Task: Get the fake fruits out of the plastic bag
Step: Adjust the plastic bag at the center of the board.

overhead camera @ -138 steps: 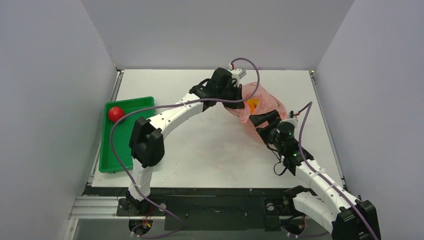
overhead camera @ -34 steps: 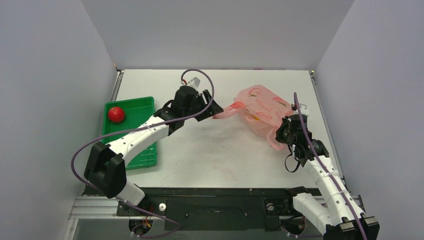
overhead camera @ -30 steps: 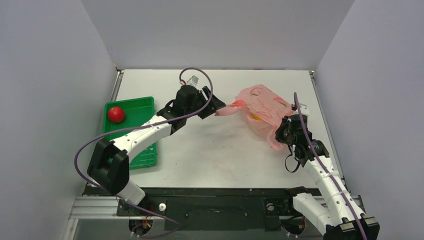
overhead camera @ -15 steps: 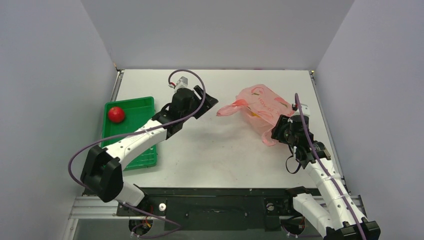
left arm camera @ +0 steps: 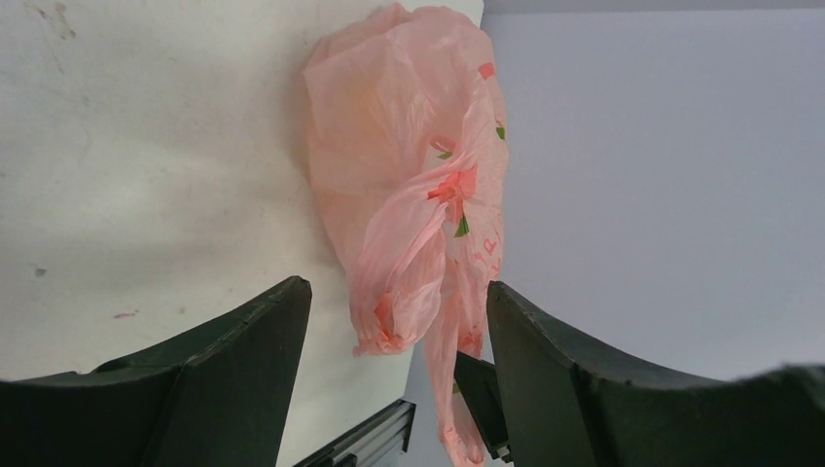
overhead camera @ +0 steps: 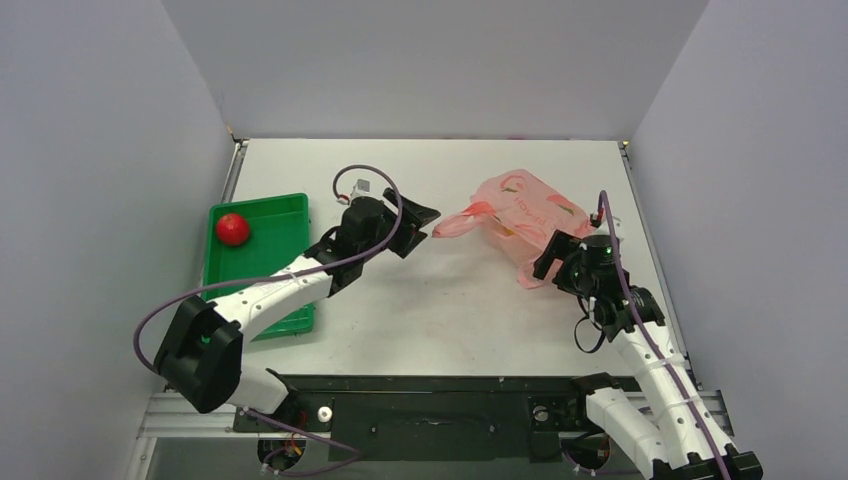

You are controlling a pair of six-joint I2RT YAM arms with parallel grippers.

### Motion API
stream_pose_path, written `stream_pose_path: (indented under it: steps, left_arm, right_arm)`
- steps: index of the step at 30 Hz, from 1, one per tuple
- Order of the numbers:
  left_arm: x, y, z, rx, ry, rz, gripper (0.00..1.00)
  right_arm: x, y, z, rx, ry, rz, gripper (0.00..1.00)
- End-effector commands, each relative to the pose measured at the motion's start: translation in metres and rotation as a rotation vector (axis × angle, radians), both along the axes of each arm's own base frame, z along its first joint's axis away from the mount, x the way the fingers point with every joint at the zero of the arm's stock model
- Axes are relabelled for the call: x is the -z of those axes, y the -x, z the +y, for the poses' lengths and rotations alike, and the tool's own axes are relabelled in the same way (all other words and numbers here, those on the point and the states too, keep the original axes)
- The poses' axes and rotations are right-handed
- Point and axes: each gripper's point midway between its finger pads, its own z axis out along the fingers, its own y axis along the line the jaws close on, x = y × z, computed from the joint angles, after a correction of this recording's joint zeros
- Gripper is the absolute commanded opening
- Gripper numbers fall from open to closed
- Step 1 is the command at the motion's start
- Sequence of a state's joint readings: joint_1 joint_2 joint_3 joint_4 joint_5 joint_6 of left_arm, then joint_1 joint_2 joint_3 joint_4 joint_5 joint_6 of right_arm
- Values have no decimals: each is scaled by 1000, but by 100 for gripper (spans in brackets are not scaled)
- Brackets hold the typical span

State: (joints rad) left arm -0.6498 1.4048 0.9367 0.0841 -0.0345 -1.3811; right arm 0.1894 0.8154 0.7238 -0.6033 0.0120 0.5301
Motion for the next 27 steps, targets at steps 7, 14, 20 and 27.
stream_pose_path:
  steps: [7,14,20,27]
  left_arm:
    - [-14,-8,-48,78,194,-28,58]
    - [-6,-24,-65,170,210,-90,19]
    - [-15,-59,-56,288,-44,-284,0]
    - [11,-100,-38,606,-601,-326,0]
  right_arm:
    - [7,10,15,8,-118,60,87]
    - [12,11,15,-7,-110,43,61]
    - [-5,-3,-6,71,-31,-5,0]
    - [-39,-8,-49,185,183,-55,0]
